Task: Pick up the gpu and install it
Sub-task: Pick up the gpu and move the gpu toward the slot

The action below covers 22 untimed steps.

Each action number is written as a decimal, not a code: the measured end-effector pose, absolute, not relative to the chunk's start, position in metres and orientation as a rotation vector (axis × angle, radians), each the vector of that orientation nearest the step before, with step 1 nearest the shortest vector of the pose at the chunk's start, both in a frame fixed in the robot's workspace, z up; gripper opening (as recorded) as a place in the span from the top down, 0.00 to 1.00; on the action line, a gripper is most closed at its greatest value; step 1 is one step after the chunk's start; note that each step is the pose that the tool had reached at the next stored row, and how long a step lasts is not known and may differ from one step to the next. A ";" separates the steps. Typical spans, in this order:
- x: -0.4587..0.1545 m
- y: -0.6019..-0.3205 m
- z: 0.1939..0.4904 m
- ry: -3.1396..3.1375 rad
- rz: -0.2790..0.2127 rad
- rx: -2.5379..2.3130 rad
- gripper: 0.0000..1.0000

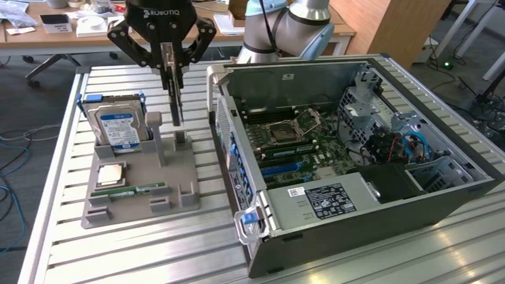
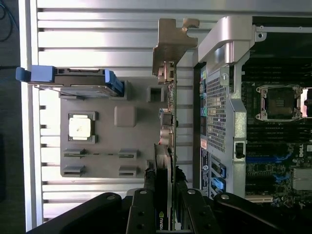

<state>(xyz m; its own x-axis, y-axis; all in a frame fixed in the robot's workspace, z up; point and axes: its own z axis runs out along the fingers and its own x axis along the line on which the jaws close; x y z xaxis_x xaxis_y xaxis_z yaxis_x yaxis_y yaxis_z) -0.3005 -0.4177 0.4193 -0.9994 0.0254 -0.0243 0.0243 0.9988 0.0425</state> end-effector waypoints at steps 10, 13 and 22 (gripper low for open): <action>-0.299 -0.418 0.419 3.116 0.066 0.039 0.74; -0.297 -0.418 0.419 3.116 0.066 0.039 0.74; -0.289 -0.418 0.419 3.116 0.066 0.039 0.74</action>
<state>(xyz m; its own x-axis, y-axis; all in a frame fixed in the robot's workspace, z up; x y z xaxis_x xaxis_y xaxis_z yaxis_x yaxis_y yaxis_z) -0.2887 -0.4177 0.4194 -0.9994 0.0253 -0.0243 0.0242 0.9988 0.0426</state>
